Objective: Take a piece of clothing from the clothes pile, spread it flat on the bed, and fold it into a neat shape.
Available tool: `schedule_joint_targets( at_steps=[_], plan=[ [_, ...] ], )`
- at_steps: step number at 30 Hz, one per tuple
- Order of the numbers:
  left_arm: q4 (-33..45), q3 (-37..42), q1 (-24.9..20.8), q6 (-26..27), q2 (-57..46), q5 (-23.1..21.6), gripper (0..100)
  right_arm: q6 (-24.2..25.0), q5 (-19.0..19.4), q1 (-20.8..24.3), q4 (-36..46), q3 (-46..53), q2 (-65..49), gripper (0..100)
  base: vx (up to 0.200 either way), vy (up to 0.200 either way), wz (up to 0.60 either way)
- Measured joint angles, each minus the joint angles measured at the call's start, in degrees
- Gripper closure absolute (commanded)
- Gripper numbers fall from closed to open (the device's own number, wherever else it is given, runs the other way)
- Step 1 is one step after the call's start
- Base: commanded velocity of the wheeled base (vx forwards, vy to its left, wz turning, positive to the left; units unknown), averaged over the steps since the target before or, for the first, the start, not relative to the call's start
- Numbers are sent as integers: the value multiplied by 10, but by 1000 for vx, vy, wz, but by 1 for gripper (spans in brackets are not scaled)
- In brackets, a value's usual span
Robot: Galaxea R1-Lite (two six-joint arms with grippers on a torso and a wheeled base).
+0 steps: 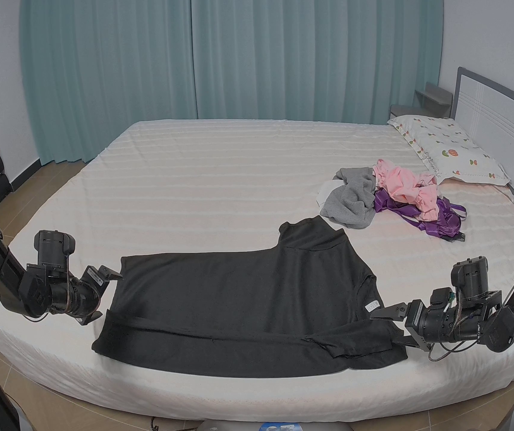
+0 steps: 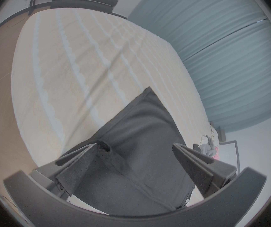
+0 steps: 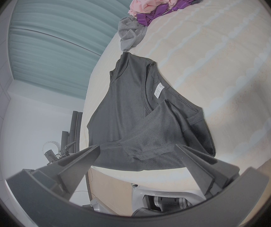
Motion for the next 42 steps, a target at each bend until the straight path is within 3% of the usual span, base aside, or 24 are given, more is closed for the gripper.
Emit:
schedule_joint_targets(
  at_steps=[8, 9, 16, 24, 33, 42],
  plan=[
    [2, -3, -9, 6, 23, -2, 0, 0, -1, 0, 0, 0, 0, 0, 0, 0, 0],
    [2, -5, -10, 6, 28, -2, 100, -1, -1, 0, 0, 0, 1, 0, 0, 0, 0],
    [3, -7, -12, 6, 50, -2, 100, -25, -30, 0, -1, -7, 9, 0, 0, 0, 0],
    [3, -6, -7, 6, 54, -2, 100, -66, -35, -9, -16, -57, 45, 0, 0, 0, 0],
    [3, -6, -1, 6, 54, -2, 100, -159, -32, -24, -23, -102, 108, 0, 0, 0, 0],
    [3, -6, -2, 6, 56, -2, 100, -173, -28, -28, -45, -112, 153, 0, 0, 0, 0]
  ],
)
